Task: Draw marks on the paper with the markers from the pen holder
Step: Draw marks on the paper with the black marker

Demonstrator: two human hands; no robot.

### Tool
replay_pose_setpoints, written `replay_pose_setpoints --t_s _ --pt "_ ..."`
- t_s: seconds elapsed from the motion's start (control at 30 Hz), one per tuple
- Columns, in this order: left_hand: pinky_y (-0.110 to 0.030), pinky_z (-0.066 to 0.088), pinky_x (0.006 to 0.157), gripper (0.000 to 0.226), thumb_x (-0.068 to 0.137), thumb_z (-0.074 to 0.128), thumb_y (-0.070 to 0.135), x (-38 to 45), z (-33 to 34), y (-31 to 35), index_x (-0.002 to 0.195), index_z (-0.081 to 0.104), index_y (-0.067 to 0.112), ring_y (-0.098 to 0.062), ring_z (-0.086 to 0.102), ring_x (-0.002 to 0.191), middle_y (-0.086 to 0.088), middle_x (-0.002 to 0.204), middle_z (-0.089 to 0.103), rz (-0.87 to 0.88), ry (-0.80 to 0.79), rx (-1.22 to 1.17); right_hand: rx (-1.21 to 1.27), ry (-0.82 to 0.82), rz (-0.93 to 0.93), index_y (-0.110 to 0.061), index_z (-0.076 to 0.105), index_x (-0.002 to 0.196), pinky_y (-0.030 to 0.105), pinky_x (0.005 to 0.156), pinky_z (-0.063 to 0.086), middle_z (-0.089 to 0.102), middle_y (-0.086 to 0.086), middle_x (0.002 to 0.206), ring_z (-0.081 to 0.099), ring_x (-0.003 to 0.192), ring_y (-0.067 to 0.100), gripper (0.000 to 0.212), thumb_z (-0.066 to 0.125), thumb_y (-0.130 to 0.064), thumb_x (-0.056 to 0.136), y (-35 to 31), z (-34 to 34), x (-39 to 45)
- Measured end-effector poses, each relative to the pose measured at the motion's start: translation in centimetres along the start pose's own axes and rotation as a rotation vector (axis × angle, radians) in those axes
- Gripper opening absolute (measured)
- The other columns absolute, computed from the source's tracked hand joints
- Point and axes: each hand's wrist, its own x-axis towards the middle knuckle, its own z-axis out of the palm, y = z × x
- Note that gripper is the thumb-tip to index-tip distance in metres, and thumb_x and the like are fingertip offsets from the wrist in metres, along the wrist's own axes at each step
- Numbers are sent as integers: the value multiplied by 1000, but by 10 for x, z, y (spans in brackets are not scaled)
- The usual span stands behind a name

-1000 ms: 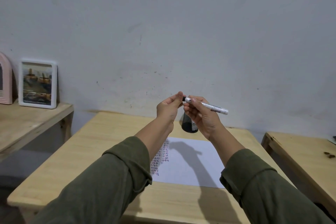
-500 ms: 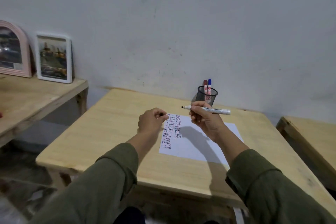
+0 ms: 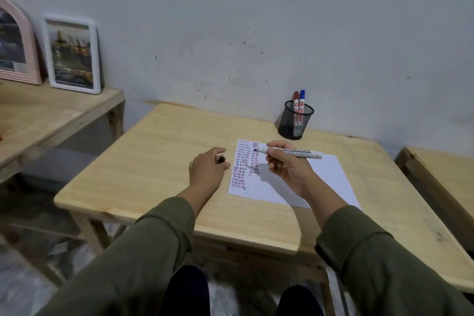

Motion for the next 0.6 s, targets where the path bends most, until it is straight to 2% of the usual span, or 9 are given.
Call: replay_pose_setpoints --t_s 0.13,0.23,0.37,0.6 --pt "-36 32 105 58 78 70 36 -2 -1 -5 131 49 24 -21 53 122 -3 124 65 27 -10 -10 2 61 11 -11 64 82 19 54 39 56 -4 52 46 53 10 14 61 2 84 6 0 -2" --pt "-38 32 108 76 73 72 43 -8 -4 -5 138 38 22 -22 45 128 -3 131 60 54 -49 26 -88 116 3 -8 66 81 21 53 35 51 -6 47 43 51 10 10 62 1 83 11 -1 -3" --pt "-39 29 110 96 64 76 51 -11 -4 -10 142 27 24 -19 40 132 0 133 56 99 -115 94 -230 189 -1 -11 66 73 17 46 35 53 -1 52 43 49 10 14 62 -3 83 23 0 -4" --pt "-38 27 110 102 60 80 50 -13 -5 -11 143 27 23 -18 39 132 -1 136 55 117 -109 67 -385 219 -40 -5 67 81 16 49 44 62 3 63 56 52 4 10 62 -12 85 38 -2 -5"
